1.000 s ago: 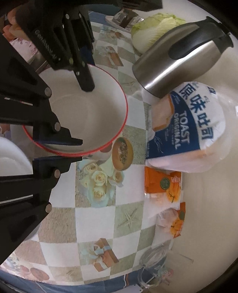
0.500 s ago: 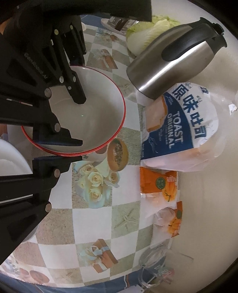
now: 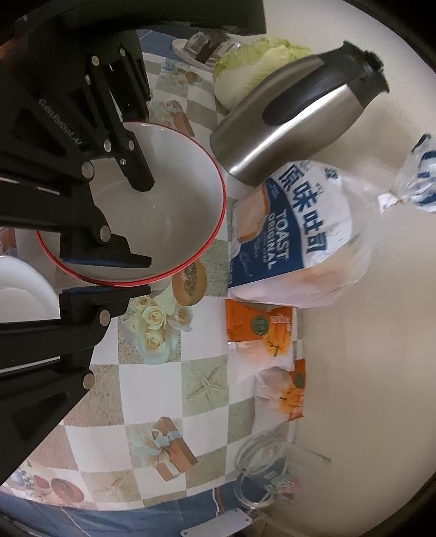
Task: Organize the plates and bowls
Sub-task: 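Lift the red-rimmed bowl with both tools and carry it over the tray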
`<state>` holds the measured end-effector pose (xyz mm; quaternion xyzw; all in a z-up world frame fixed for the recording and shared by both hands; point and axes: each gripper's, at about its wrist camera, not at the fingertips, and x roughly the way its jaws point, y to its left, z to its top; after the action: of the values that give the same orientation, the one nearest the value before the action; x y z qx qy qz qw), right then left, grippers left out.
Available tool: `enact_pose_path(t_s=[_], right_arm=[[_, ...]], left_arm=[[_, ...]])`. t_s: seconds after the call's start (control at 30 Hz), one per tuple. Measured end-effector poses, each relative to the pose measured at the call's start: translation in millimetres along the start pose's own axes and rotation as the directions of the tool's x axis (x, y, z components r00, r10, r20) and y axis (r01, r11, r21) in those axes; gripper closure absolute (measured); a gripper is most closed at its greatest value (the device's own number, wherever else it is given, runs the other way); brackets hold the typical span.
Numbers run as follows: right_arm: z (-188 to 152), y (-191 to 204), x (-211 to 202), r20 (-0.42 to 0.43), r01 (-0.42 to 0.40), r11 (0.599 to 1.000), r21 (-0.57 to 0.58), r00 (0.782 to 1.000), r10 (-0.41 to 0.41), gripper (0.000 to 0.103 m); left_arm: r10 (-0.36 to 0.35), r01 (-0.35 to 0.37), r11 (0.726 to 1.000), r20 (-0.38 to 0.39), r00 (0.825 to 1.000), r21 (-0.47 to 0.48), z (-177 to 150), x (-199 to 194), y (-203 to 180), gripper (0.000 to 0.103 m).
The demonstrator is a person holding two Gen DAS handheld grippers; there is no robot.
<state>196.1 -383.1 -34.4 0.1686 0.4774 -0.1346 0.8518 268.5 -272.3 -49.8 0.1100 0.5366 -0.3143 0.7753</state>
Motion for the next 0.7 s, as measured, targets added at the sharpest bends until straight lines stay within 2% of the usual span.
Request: enact_pose_path(t_s=[0.13, 0.3, 0.6, 0.7], right_arm=[[-2.0, 4.8, -18.4, 0.022, -0.004, 1.0, -0.013, 1.0, 0.005, 0.093], [-14.6, 18.6, -44.8, 0.04, -0.016, 0.999, -0.038, 0.999, 0.018, 0.093], [-49.9, 45.6, -78.4, 0.045, -0.041, 0.996, -0.084, 0.998, 0.044, 0.093], [-66.4, 55.9, -84.8, 0.031, -0.051, 0.993, -0.107, 0.998, 0.054, 0.093]], left_arm=[[0.02, -0.02, 1.0, 0.024, 1.0, -0.003, -8.9, -24.5, -1.4, 0.088], [0.007, -0.005, 0.999, 0.041, 0.999, -0.04, -26.7, -51.1, 3.4, 0.088], [0.015, -0.009, 0.994, 0.058, 0.998, -0.106, -77.6, -89.6, 13.9, 0.088], [0.036, -0.032, 0.995, 0.047, 0.998, -0.096, -97.1, -96.0, 14.7, 0.088]])
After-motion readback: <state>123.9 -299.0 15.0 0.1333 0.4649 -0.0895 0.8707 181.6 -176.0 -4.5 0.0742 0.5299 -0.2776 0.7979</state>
